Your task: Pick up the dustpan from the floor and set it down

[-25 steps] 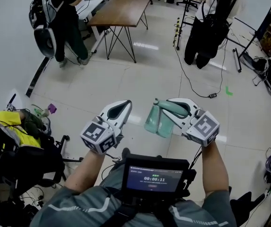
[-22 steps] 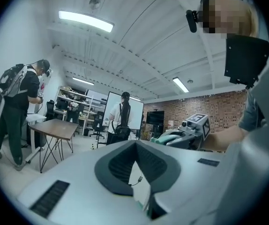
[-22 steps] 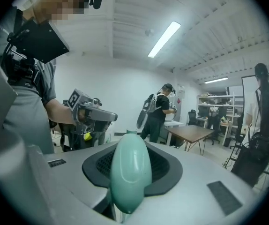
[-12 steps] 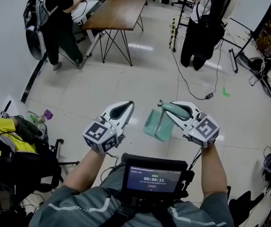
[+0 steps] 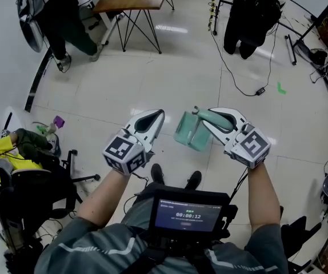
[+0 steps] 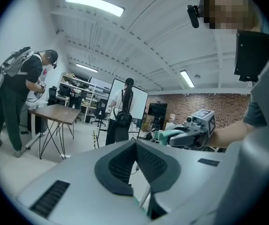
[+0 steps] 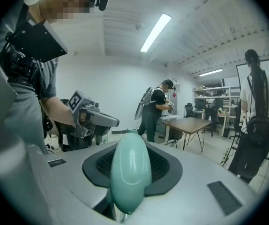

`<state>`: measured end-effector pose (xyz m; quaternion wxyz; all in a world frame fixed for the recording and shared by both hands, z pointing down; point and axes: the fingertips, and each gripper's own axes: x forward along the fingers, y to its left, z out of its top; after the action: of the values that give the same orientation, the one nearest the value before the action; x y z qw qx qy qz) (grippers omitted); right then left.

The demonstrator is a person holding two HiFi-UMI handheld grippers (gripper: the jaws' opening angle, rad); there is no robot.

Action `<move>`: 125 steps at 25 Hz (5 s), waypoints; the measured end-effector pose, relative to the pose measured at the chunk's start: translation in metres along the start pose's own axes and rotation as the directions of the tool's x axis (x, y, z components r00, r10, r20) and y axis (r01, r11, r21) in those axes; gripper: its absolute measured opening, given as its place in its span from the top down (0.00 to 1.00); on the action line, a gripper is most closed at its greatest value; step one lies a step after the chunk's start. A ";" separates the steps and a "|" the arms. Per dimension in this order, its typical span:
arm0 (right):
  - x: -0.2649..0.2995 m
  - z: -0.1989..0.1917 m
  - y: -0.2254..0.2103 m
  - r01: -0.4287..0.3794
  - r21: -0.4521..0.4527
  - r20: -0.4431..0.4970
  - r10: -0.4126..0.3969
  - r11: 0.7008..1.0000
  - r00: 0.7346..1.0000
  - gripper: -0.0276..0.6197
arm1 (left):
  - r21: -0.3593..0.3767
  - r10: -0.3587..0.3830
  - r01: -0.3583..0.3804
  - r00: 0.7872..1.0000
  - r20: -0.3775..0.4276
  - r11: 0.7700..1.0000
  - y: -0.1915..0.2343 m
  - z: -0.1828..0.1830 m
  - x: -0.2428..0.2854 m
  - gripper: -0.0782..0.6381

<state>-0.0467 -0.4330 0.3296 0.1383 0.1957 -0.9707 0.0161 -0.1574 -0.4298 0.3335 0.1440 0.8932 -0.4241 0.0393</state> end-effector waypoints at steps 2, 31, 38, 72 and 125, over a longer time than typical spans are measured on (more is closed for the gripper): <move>0.014 -0.031 -0.008 -0.006 0.013 -0.025 0.006 1.000 1.000 0.76 | -0.010 -0.018 0.018 1.000 -0.022 1.000 0.009 -0.027 0.012 0.84; 0.115 -0.463 -0.063 -0.006 0.116 -0.213 0.030 0.993 0.977 0.76 | -0.102 -0.027 0.000 0.966 -0.257 0.995 0.074 -0.390 0.178 0.84; 0.110 -0.475 -0.043 -0.004 0.156 -0.230 0.040 0.988 0.972 0.76 | -0.101 -0.017 -0.008 0.969 -0.247 0.995 0.064 -0.391 0.174 0.84; -0.030 -0.023 -0.001 0.239 0.171 0.046 -0.250 0.956 0.967 0.67 | 0.004 -0.114 0.114 0.993 0.030 0.993 -0.034 -0.024 0.033 0.84; -0.170 0.100 0.147 0.339 0.119 0.201 -0.357 0.933 0.912 0.94 | 0.087 -0.015 0.002 0.989 0.149 0.996 -0.200 0.044 -0.155 0.84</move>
<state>0.0210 -0.2425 0.1904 0.0227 0.3716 -0.9281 0.0092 -0.1048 -0.2072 0.2166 0.0732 0.9009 -0.4277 -0.0099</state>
